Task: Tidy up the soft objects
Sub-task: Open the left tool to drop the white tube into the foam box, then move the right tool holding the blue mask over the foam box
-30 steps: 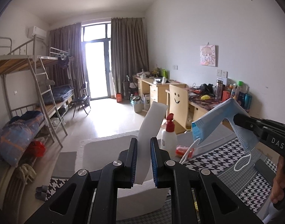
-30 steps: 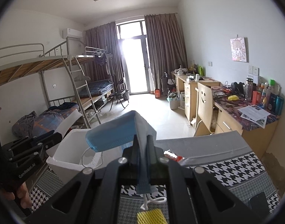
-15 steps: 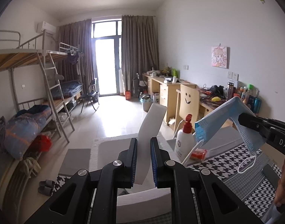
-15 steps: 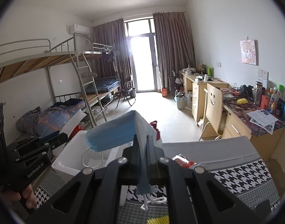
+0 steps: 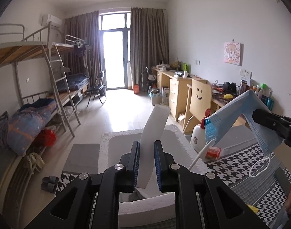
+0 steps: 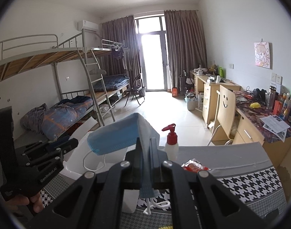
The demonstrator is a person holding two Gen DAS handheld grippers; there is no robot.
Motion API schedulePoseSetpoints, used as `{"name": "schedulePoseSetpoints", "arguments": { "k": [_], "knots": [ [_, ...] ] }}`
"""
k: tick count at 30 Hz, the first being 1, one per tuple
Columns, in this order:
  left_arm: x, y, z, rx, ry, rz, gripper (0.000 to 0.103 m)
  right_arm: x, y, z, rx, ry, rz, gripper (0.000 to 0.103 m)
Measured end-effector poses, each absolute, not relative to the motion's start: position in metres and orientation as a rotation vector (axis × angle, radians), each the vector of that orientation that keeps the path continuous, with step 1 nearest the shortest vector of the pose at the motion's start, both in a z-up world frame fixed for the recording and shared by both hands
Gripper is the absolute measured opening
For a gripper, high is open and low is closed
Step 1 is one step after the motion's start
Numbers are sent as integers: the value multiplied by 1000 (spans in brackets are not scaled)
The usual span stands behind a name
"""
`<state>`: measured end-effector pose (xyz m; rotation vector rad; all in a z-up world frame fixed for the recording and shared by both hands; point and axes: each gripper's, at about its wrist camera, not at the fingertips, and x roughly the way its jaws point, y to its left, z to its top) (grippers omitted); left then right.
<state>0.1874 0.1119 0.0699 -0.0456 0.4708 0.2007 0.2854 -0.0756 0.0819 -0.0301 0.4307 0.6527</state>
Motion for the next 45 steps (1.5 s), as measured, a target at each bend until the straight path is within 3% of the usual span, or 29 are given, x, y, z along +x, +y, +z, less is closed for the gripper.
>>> {"name": "schedulePoseSetpoints", "arguments": {
  "k": [6,8,10,13,16,45],
  "knots": [
    [195,120,61,-68,502,188,27,289,-71,83,-35,436,643,8],
    [195,124,60,-70,508,210,43,290,-70,82,-37,437,637,8],
    [190,132,60,-100,495,223,76,291,-69,81,-38,441,631,8],
    [180,138,63,-113,460,248,92,293,-66,80,-40,446,627,8],
    [172,141,64,-114,443,272,99,294,-62,80,-44,450,627,8],
    [144,166,56,-117,450,435,102,299,2,68,-133,521,715,8]
  ]
}}
